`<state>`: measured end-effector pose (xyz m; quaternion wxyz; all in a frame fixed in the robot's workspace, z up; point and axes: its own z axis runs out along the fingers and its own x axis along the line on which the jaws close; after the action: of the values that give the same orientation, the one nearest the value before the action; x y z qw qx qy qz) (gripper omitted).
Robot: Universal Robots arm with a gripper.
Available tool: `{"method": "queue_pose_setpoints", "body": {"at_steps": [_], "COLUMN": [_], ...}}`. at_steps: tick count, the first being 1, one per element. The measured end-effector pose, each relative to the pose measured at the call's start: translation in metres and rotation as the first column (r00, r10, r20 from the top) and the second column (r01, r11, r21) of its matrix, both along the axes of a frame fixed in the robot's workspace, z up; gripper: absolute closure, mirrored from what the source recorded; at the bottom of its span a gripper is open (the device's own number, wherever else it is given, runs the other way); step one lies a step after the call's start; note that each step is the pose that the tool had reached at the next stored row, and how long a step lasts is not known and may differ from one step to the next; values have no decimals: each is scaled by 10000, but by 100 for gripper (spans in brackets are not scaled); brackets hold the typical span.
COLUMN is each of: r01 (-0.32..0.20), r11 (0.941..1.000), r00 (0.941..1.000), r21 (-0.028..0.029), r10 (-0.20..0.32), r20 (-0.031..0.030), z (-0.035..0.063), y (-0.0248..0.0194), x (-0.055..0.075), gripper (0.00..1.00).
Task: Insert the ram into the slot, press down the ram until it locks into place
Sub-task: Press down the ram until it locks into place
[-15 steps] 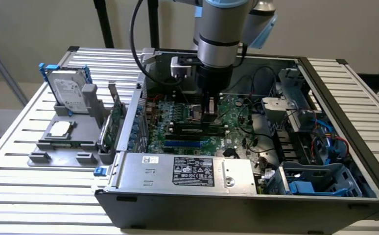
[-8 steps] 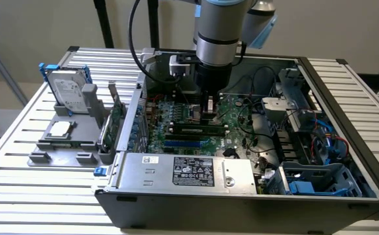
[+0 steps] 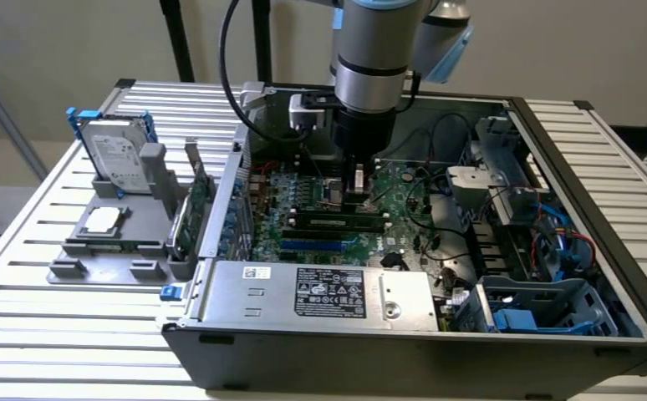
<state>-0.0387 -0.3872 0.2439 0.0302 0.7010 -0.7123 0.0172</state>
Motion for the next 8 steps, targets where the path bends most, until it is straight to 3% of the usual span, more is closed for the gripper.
{"method": "queue_pose_setpoints", "body": {"at_steps": [8], "r01": [0], "r11": [10000], "r00": [10000], "r21": [0], "r10": [0], "r20": [-1], "z": [-21], "y": [8], "x": [-13], "gripper": [89]}}
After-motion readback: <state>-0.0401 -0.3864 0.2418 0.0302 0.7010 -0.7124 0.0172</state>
